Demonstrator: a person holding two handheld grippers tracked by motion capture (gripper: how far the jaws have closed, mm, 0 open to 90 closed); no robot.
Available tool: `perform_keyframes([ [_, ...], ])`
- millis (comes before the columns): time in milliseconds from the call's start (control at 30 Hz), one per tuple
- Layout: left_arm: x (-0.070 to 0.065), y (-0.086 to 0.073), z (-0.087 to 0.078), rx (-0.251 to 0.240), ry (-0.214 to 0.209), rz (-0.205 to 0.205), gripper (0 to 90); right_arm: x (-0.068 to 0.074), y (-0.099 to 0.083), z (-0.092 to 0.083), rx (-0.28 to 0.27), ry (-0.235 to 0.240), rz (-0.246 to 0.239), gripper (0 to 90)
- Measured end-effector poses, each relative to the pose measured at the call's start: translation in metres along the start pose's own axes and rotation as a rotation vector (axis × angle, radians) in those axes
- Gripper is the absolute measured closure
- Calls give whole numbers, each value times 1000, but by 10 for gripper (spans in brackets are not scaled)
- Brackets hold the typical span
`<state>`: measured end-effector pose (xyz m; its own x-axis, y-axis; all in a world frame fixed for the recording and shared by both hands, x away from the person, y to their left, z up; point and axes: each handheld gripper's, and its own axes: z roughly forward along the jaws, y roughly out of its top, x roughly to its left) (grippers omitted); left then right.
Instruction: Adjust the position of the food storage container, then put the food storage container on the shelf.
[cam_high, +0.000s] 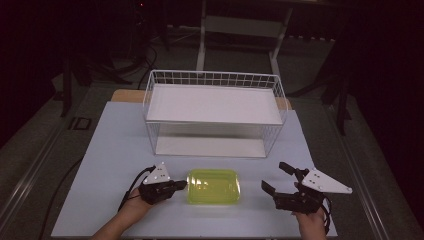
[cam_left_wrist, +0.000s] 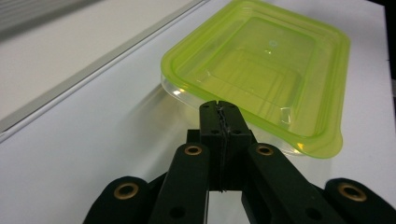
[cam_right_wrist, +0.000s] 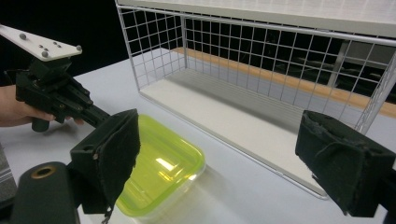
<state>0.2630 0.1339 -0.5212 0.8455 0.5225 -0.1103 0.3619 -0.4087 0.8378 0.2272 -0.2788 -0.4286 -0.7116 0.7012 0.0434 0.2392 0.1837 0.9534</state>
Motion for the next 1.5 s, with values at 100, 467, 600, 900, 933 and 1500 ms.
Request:
perform_keyframes([
  [100, -1, 1, 3, -3, -9, 3, 899, 0, 0, 1, 4, -2, -1, 137],
  [467, -7, 6, 12, -6, -35, 28, 898, 2, -2, 4, 17, 14, -13, 137],
  [600, -9, 8, 5, -15, -17, 45, 869, 5, -4, 7, 24, 23, -12, 137],
  [900, -13, 20, -13, -85, -47, -60, 383, 13, -7, 14, 39, 14, -58, 124],
  [933, -13, 22, -16, -110, -67, -96, 299, 12, -6, 15, 49, 22, -51, 125],
  [1500, -19, 33, -18, -91, -42, -164, 16, 13, -11, 26, 148, 26, -46, 162],
])
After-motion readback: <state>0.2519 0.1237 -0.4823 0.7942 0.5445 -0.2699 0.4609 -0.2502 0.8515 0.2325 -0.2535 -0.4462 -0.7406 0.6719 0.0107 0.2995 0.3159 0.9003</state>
